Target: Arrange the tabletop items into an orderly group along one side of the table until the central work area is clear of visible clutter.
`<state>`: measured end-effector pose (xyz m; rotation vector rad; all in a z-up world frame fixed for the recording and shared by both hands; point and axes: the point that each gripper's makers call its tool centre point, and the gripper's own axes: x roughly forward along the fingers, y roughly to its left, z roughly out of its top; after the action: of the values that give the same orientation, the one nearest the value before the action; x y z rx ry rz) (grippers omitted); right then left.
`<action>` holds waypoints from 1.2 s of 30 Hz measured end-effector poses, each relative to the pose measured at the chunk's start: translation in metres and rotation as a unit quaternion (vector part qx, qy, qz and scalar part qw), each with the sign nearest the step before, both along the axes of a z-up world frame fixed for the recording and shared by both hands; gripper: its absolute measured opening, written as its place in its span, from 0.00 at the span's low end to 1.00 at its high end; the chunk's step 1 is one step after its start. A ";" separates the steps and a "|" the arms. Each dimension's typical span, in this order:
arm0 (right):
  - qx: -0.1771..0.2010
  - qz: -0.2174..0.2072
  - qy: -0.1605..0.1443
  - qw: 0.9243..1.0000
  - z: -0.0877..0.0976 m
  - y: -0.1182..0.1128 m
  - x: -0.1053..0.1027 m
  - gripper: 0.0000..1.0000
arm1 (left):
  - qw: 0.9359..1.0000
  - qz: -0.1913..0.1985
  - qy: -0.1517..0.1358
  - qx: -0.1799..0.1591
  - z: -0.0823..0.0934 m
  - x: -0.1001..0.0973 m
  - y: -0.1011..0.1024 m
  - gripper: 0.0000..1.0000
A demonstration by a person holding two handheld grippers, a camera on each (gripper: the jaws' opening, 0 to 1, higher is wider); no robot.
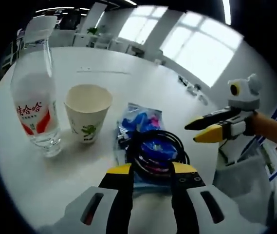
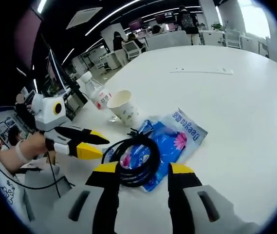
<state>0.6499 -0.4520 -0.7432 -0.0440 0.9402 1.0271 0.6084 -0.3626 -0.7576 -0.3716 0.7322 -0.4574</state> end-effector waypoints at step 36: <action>-0.027 -0.066 0.087 0.994 -0.033 0.010 0.005 0.19 | 0.996 0.003 0.081 -0.021 -0.023 0.008 0.002 0.17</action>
<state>0.6550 -0.4424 -0.7761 0.0639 1.1151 0.8937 0.6166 -0.3602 -0.7806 -0.4545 0.8802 -0.4420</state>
